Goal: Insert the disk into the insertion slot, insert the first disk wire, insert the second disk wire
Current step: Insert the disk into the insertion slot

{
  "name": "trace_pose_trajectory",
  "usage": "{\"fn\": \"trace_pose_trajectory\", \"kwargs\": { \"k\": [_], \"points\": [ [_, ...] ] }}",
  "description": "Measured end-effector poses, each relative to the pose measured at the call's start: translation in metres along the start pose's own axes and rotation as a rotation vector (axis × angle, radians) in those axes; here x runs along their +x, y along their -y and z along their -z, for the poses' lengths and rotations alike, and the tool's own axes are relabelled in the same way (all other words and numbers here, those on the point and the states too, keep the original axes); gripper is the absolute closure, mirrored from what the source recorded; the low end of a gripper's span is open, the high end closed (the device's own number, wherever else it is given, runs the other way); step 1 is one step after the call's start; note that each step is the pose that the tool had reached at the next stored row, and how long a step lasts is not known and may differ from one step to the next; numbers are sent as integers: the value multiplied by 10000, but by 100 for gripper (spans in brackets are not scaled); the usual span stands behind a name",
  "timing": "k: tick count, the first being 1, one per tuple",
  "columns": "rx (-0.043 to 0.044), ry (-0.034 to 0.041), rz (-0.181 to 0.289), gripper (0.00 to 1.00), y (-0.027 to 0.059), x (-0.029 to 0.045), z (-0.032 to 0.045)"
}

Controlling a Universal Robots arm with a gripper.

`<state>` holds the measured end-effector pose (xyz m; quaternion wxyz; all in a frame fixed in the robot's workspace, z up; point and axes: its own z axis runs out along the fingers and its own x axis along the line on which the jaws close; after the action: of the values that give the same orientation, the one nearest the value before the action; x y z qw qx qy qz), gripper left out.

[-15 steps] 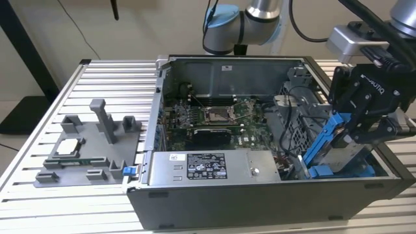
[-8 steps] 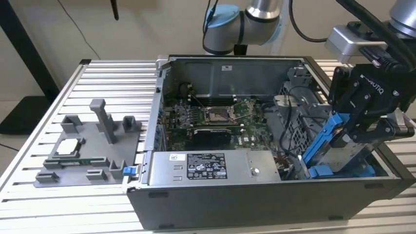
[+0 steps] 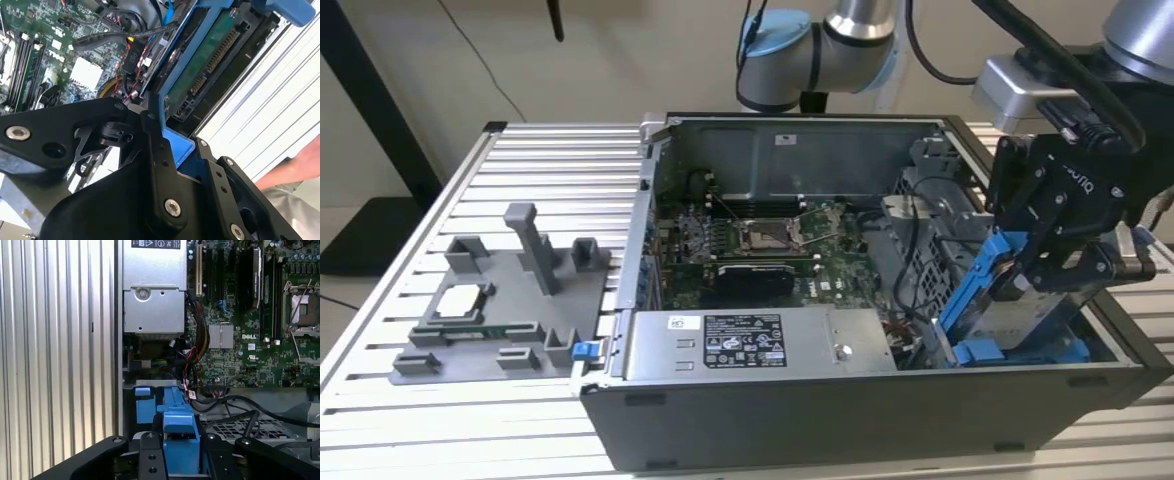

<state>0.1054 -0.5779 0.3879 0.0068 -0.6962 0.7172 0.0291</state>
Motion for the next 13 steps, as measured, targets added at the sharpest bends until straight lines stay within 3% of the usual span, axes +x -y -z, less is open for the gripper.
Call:
{"fn": "trace_pose_trajectory", "kwargs": {
  "k": [7, 8, 11, 13],
  "points": [
    [43, 80, -58, 100, 2, -6, -57],
    [44, 88, -58, 0, 3, -8, -64],
    [43, 80, -60, 0, 1, -9, -37],
    [43, 92, -59, 0, -3, -13, 41]
  ]
}}
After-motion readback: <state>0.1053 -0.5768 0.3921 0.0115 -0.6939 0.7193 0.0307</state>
